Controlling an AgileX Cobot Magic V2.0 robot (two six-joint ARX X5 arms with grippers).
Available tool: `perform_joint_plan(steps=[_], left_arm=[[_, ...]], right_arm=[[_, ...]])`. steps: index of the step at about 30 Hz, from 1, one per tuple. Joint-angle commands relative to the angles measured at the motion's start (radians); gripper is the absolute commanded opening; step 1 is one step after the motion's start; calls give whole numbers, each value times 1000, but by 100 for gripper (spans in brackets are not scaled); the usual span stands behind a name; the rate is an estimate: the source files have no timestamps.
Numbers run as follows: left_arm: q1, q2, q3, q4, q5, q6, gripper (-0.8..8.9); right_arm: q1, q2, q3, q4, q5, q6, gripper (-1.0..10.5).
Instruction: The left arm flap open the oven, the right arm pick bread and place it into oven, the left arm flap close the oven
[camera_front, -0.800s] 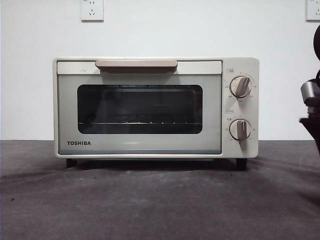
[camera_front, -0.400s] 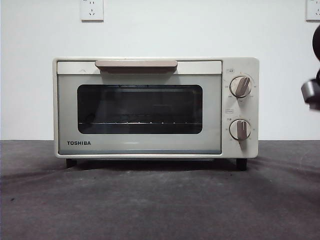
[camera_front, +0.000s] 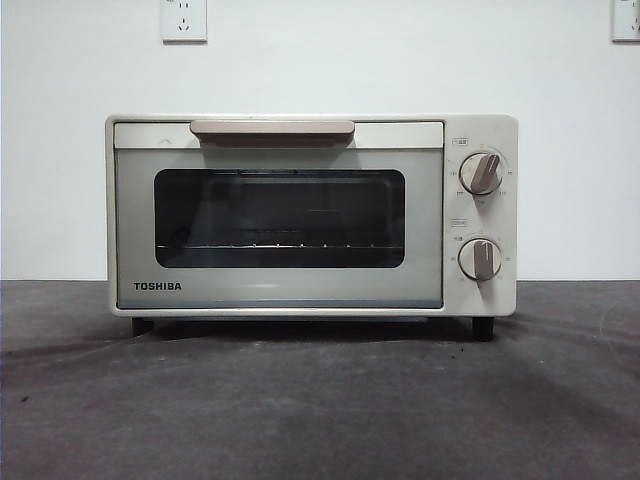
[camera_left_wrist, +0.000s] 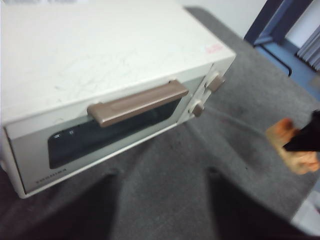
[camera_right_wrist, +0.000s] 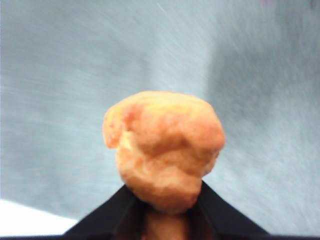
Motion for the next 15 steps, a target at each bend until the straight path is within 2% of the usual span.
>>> perform_joint_plan(steps=[1,3,8,15], left_arm=[[-16,72,50,8,0,-5,62],[-25,127,77,5,0,-5,15],[-50,278,167,3,-35,10,15],[-82,481,297,8,-72,76,15]], right_arm=[[5,-111,14,4,-29,-24,86],[5,-184,14,5,-52,-24,87],[5,-339,14,10,-111,-22,87],[5,-480,14,13,-116,-13,87]])
